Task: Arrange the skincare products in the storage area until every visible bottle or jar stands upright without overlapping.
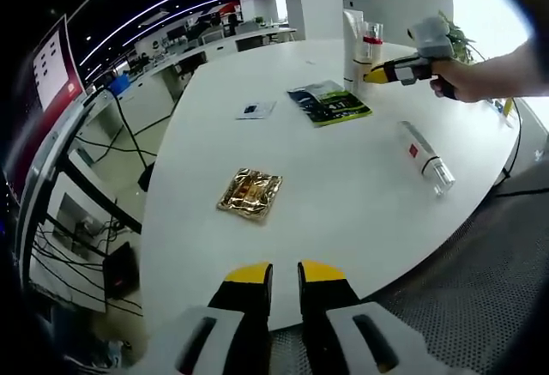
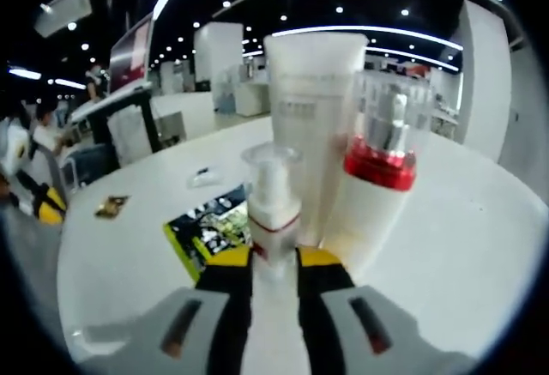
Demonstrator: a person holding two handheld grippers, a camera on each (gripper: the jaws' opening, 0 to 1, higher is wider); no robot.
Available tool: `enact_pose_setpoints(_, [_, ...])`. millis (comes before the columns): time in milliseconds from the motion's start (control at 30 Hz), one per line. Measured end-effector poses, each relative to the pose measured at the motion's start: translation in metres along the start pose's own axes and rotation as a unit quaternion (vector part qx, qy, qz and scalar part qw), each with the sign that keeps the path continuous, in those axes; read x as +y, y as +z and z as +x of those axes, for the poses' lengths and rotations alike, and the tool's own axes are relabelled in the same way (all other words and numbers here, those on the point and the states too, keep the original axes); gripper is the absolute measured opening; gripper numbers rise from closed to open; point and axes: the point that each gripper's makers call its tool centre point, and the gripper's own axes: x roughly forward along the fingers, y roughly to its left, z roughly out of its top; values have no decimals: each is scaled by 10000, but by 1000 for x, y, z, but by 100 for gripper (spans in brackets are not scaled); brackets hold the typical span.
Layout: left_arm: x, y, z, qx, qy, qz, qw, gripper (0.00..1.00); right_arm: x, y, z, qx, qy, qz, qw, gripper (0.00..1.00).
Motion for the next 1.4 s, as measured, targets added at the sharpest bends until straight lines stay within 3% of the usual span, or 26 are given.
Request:
enact_pose_setpoints(467, [0,0,0,-10,-6,11,10000,13,-2,-7,-6,50,-35,89,9999,16])
enact_pose_setpoints(867, [0,0,0,-5,-5,20,10000,13,19,-22,-29,65,131,370,9992,18])
enact_pose_setpoints(933, [0,0,0,-4,-6,22,10000,13,24,-22,-35,66,225,369,9990,18])
enact_pose_setpoints(1033, [0,0,0,-1,-9,26,10000,13,44,-24,-45,92,709,167,9973,19])
enact_pose_setpoints(1167, [0,0,0,5,-13,34,10000,13,74,-32,-59,364,1558,-353,9865,19])
enact_pose_setpoints(1200, [0,0,0,9,-13,36,10000,13,84,-34,-64,459,1847,-569,9801,19])
enact_pose_setpoints(1233, [-1,0,0,8,-16,39,10000,13,88,-34,-66,493,1939,-609,9779,20])
enact_pose_setpoints(1300, [-1,0,0,10,-13,44,10000,13,99,-36,-71,605,2402,-995,9637,22])
enact_pose_setpoints(1400, [0,0,0,22,-9,47,10000,13,114,-37,-76,810,2818,-1591,9427,37])
